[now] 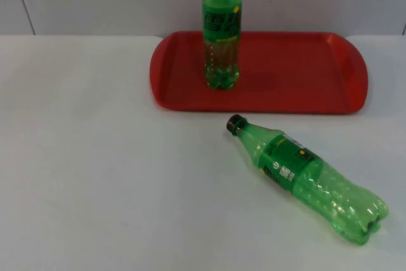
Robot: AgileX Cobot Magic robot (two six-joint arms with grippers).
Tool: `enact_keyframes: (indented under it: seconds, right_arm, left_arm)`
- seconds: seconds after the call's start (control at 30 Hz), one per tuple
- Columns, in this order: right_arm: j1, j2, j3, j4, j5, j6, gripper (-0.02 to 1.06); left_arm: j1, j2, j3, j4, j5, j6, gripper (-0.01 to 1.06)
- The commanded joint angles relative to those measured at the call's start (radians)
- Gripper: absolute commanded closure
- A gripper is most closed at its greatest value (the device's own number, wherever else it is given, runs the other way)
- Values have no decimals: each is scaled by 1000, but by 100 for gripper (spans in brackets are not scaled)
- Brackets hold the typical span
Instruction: Place the bottle upright on the tray.
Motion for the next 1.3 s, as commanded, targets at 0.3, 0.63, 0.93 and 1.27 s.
enact_keyframes:
  seconds: [0.3,0.63,0.93,1.27]
  right_arm:
    - [-4,-4,2,3,-4,1,0]
    - [-4,-4,2,3,-4,1,0]
    - [-4,-4,2,3,-4,1,0]
    - [-4,-4,2,3,-4,1,0]
  left_arm:
    - [2,-179,5,17,-44,-135,0]
    - [2,-293,5,17,-150,31,0]
    - [2,-400,5,11,567,18,0]
    - [2,-415,5,-589,1030,608,0]
